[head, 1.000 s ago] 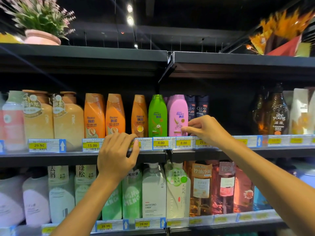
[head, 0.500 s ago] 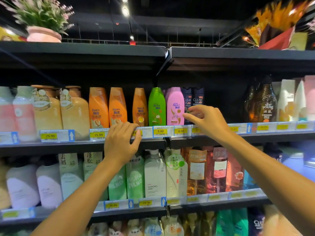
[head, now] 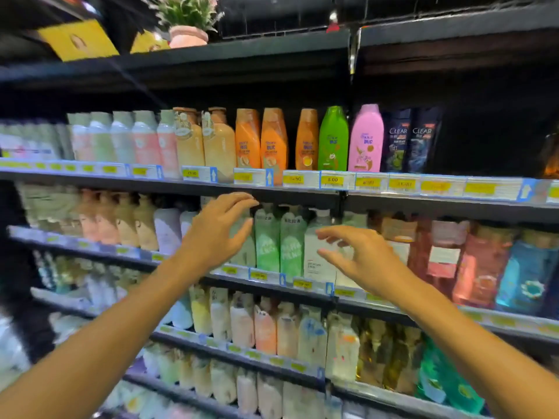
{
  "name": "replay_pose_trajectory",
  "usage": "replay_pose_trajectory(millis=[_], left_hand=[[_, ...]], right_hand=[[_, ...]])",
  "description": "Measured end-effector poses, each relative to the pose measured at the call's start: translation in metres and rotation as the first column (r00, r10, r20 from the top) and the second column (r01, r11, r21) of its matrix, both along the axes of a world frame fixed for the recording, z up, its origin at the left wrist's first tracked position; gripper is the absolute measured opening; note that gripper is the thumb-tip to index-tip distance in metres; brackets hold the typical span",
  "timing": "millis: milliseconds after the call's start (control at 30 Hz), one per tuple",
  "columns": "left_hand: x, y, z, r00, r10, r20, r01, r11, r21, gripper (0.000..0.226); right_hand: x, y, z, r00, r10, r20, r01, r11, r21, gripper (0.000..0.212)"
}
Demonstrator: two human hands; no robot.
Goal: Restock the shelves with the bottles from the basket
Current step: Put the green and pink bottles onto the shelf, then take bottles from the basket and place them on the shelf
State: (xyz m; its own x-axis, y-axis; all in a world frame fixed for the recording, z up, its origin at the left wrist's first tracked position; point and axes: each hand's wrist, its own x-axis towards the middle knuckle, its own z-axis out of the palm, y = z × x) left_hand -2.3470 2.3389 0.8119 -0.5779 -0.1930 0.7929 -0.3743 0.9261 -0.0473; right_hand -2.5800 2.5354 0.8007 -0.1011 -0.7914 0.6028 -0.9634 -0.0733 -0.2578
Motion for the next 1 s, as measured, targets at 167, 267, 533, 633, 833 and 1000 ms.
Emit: replay_pose_trajectory(millis=[167,267,533,633,833,1000], left_hand=[[0.113,0.022,-0.093,0.93,0.205,0.305,-0.251,0.961,0.118,0.045],[0.196,0.033,-0.139,0.831,0.288,0.475,-0.421,0.885,0.199,0.049],[0.382,0.082,-0.242,0.601,0.37,0.708,-0.746,0.576,0.333,0.093],[0.446,0.096,-0.289,0.583,0.379,0.718,-0.788,0.479,0.387,0.093],[0.562,0.112,-0.367,0.547,0.272,0.792,-0.836,0.226,0.5,0.103],[0.612,0.101,-0.399,0.547,0.202,0.812,-0.837,0.141,0.529,0.091]], right_hand=[[0.065,-0.045,-0.073,0.981,0.193,0.024,-0.194,0.964,0.184,0.04],[0.117,-0.066,-0.122,0.952,0.298,0.068,-0.305,0.91,0.282,0.04],[0.262,-0.1,-0.221,0.858,0.497,0.127,-0.475,0.676,0.563,0.067],[0.318,-0.105,-0.257,0.845,0.52,0.124,-0.464,0.598,0.654,0.069],[0.43,-0.118,-0.319,0.823,0.542,0.166,-0.466,0.479,0.744,0.069],[0.484,-0.131,-0.359,0.84,0.498,0.213,-0.434,0.384,0.815,0.089]])
